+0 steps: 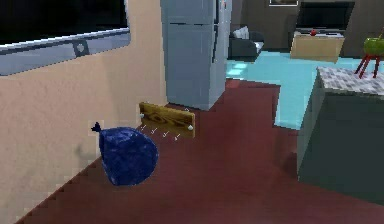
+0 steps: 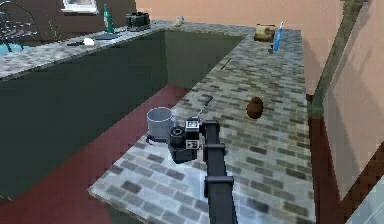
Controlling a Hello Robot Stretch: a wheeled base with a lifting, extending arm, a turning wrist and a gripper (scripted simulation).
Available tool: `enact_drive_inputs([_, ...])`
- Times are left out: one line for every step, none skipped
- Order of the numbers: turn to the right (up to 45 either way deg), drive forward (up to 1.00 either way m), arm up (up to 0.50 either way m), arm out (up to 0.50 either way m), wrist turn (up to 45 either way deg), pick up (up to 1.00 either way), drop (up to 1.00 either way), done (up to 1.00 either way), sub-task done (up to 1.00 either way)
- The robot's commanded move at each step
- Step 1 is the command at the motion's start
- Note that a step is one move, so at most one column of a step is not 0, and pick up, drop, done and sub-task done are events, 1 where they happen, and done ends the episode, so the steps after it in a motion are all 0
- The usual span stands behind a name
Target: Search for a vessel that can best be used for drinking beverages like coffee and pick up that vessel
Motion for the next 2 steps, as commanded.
enact_drive_inputs([0.0,0.0,0.1,0.0,0.0,0.0,0.0,0.0,0.0])
enact_drive_inputs([0.0,0.0,0.0,0.0,0.0,0.0,0.0,1.0,0.0])
